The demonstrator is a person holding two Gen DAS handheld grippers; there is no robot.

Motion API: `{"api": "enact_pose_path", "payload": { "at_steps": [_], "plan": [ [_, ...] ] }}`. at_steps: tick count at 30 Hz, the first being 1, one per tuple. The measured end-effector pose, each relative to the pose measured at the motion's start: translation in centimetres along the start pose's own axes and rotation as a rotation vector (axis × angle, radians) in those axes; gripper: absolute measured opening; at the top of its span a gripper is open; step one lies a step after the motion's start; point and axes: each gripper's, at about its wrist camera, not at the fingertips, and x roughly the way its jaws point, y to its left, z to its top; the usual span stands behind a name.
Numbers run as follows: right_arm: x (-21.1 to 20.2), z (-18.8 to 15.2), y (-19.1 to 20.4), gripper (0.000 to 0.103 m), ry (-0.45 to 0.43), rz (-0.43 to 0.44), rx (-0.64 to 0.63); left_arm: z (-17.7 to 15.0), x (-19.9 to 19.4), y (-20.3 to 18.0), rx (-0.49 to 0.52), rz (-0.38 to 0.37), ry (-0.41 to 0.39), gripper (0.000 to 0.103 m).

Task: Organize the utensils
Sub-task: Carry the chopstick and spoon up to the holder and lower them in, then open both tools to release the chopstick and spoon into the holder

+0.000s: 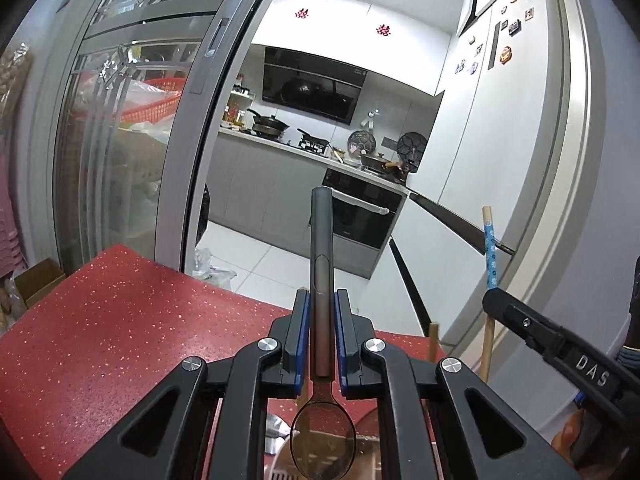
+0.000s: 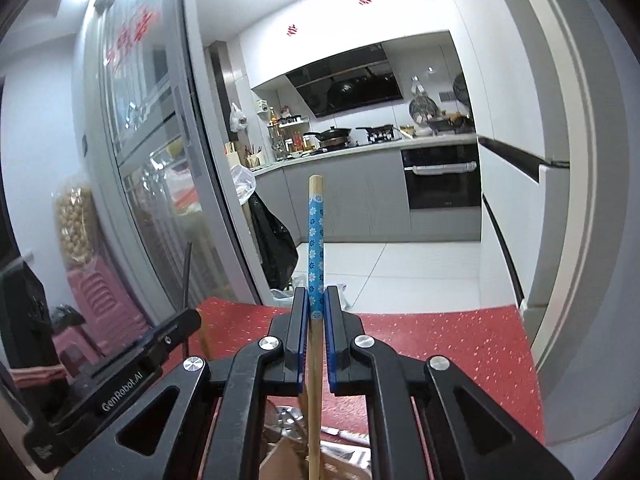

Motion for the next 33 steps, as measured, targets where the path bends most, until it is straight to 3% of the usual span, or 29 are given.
{"api": "enact_pose_path", "payload": {
  "at_steps": [13, 23, 33],
  "plan": [
    [0.8, -4.5, 1.1, 0.008, -0.006, -0.055, -0.147, -3.9, -0.1, -1.1, 0.153, 0.041, -0.006, 0.037],
    [-0.4, -6.9, 0.4, 0.008, 0.059, -0.054, -0.138, -5.5, -0.7, -0.7, 0.183, 0.080, 0.064, 0.037],
    [-0.4, -6.7, -0.1, 0.009, 0.126, -0.032, -0.109, -5.6, -1.4, -0.6, 0.184, 0.085, 0.109, 0.037]
  ]
}}
